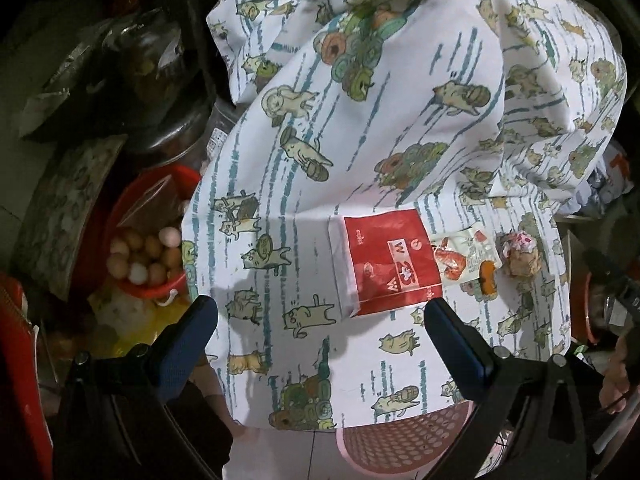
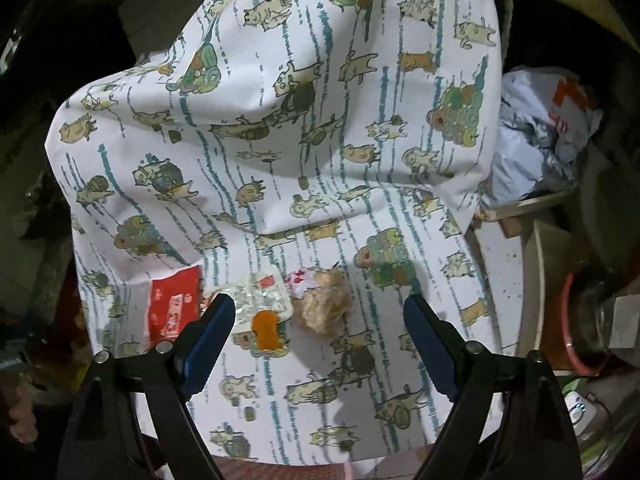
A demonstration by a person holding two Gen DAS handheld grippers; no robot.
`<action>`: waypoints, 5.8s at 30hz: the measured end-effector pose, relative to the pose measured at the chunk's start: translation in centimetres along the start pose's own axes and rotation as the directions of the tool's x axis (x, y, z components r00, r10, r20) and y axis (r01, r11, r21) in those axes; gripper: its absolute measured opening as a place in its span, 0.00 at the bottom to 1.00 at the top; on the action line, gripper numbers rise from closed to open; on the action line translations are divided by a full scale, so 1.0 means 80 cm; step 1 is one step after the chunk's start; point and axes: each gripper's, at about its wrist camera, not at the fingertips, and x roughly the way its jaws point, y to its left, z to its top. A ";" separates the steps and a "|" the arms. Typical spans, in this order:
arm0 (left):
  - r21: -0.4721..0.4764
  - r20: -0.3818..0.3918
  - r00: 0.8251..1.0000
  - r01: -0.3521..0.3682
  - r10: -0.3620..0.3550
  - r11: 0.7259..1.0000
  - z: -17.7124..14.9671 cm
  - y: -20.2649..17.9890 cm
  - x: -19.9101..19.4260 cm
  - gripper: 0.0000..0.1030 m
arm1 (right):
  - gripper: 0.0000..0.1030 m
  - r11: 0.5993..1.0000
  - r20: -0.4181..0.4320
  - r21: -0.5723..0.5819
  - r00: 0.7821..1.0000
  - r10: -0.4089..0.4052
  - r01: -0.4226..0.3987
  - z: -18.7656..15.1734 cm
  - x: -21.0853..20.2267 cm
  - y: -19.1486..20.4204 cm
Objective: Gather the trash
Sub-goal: 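Lower the right tool onto the crumpled brown tissue and close on it, then grasp the orange scrap with the left tool while the right tool holds the tissue, then carry both tools over the pink basket, open the right then the left tool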
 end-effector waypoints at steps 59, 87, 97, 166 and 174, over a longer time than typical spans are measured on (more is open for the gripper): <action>0.090 -0.236 0.950 0.229 -0.203 0.969 0.006 -0.240 0.163 0.28 | 0.42 0.953 -0.236 0.263 0.948 0.212 -0.147 0.046 0.080 -0.128; 0.160 0.110 0.981 0.138 -0.157 0.977 -0.011 -0.164 -0.022 0.15 | 0.42 0.954 -0.072 0.159 0.961 0.267 -0.253 0.024 -0.018 -0.057; 0.143 0.134 0.982 0.112 -0.132 0.983 -0.068 -0.112 -0.059 0.16 | 0.43 0.973 -0.079 0.065 0.971 0.226 -0.221 -0.044 -0.043 -0.003; 0.204 -0.378 0.926 0.076 0.006 0.976 -0.235 -0.117 0.170 0.16 | 0.54 0.999 -0.430 -0.042 0.901 -0.049 0.035 -0.266 0.134 0.012; 0.151 -0.361 0.931 0.109 -0.047 0.983 -0.227 -0.110 0.174 0.37 | 0.42 1.000 -0.422 -0.011 0.907 0.003 -0.008 -0.266 0.120 0.020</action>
